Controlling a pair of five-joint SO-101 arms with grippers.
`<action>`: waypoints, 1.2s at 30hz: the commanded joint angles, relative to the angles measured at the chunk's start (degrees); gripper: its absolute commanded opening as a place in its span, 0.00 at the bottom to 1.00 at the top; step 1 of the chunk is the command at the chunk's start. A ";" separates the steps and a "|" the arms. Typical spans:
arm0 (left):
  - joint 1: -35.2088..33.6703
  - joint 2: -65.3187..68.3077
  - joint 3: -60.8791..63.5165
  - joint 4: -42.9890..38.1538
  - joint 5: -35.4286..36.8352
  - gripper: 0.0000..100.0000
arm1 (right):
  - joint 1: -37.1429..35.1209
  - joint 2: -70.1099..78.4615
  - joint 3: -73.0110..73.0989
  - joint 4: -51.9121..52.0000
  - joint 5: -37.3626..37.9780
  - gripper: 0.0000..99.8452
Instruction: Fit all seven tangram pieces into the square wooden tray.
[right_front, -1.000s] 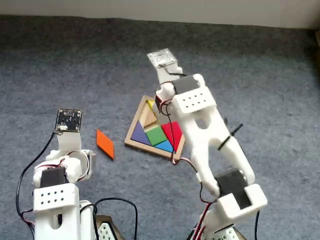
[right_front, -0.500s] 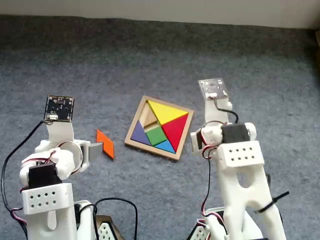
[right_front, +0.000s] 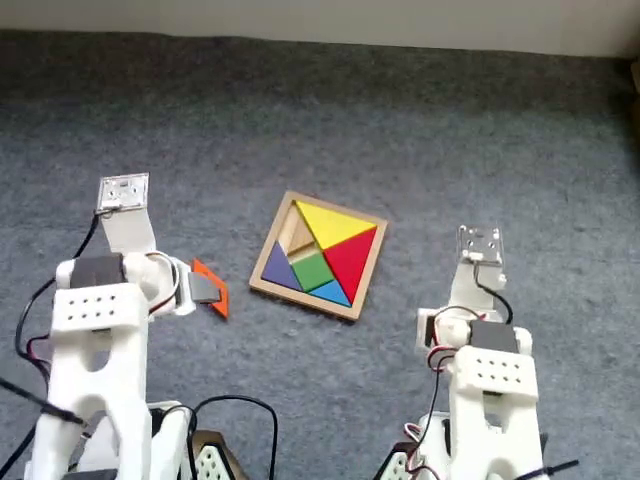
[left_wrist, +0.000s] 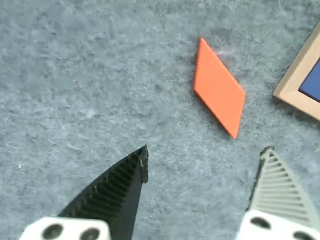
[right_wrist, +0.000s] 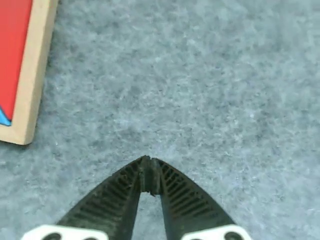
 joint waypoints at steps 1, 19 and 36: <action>6.02 6.46 -2.77 -4.48 7.47 0.34 | 0.84 -4.26 4.09 -4.35 0.53 0.00; 6.20 32.13 -9.27 -17.76 16.00 0.32 | 0.92 -16.22 14.73 -7.60 0.53 0.00; 6.37 44.00 -23.34 -12.22 12.22 0.08 | 1.01 -16.48 15.52 -7.60 0.53 0.00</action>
